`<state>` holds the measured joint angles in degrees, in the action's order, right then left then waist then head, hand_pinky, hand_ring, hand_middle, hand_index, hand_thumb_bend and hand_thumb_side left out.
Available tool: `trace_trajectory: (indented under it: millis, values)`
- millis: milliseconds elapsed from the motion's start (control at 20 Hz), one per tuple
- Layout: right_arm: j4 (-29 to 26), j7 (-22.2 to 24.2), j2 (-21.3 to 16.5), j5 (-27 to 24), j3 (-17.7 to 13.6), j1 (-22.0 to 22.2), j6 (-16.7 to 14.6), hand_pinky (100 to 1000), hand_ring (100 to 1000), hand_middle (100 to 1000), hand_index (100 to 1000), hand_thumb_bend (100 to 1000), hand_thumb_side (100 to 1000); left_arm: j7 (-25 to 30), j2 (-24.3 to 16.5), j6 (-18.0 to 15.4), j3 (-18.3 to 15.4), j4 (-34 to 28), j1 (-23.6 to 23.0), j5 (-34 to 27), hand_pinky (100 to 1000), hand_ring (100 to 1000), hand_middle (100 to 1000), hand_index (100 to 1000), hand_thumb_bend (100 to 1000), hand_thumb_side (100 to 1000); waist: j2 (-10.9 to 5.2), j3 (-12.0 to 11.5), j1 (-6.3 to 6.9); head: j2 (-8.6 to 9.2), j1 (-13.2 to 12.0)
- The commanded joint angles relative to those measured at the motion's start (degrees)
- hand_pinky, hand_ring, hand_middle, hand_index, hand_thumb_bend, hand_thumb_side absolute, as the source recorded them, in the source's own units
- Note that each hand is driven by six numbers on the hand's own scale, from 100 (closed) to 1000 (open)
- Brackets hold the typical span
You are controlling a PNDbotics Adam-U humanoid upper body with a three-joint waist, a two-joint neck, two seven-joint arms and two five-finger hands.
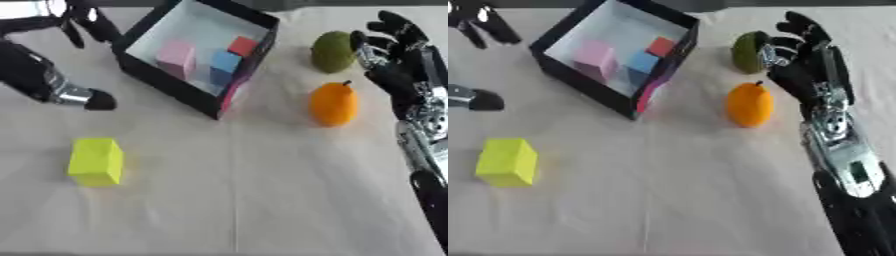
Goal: Pick up objects on the table and place them in the box.
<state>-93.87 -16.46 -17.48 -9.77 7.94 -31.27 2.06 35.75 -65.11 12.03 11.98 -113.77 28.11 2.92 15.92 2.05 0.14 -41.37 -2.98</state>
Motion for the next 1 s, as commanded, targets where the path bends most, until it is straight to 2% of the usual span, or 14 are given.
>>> trace_trajectory:
  millis: [50,250,450,800,1000]
  values:
    - [-1.41,-0.42,-1.43,0.28,-0.58,-0.94,-0.03,800,760,754,846,368,244,0.5,-4.19,-3.88,-2.01,-0.82,-2.69,-0.18,778,839,777,837,662,495,-0.76,-0.12,0.06,0.77,-0.1]
    - [-1.43,-0.48,-1.54,0.3,-0.61,-0.97,0.0,800,760,754,846,366,245,1.66,-5.61,-5.62,-1.01,-0.82,-7.64,1.9,793,845,781,831,673,514,-0.74,-0.22,0.11,0.86,-0.25]
    - [-1.34,-0.41,-1.63,0.32,-0.49,-0.94,0.1,800,760,753,845,365,243,1.19,-5.69,-4.39,0.74,-0.82,-10.91,5.49,825,868,799,850,705,488,-0.81,-0.26,0.17,0.71,-0.36]
    - [-1.26,-0.11,-1.49,0.33,-0.23,-1.01,0.25,800,760,753,845,362,246,-0.5,-4.38,-0.96,4.01,-0.82,-10.1,10.77,853,889,815,863,753,479,-0.87,0.01,0.1,0.77,-0.8]
    - [-1.3,-0.03,-1.33,0.32,-0.15,-1.14,0.25,800,760,753,845,360,247,0.53,-3.75,0.57,6.42,-0.82,-9.03,14.84,872,900,826,869,794,451,-0.89,0.32,0.16,0.48,-1.41]
